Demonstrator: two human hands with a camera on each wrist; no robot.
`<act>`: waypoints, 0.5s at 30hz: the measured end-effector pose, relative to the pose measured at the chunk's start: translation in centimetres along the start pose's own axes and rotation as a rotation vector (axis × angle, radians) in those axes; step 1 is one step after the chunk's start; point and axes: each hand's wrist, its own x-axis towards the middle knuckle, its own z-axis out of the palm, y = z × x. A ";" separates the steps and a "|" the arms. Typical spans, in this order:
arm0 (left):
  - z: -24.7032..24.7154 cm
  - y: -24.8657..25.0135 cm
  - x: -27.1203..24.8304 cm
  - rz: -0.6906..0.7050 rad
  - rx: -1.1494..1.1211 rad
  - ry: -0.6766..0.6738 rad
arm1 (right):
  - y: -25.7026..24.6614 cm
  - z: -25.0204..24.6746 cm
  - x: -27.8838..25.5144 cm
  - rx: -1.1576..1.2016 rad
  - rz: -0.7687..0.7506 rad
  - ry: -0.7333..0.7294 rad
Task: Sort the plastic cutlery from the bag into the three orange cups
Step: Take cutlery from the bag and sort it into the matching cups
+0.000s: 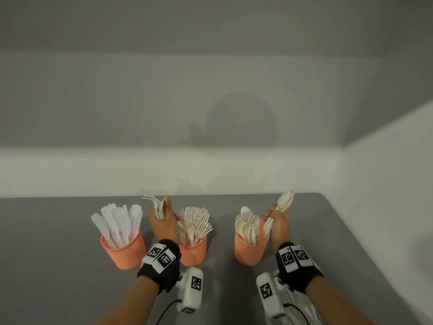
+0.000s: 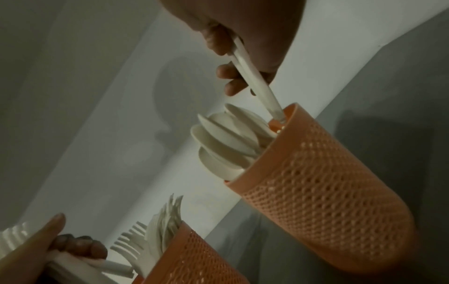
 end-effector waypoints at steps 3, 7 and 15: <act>0.2 -1.3 -0.1 -0.048 0.008 -0.005 | 0.4 0.0 -0.2 -0.030 0.032 -0.020; 0.4 -3.4 0.0 -0.025 0.175 -0.001 | 0.8 -0.1 -0.6 -0.245 -0.018 0.012; -0.1 -4.6 -0.5 0.106 0.397 -0.131 | 1.3 0.7 -1.2 -0.458 -0.096 0.038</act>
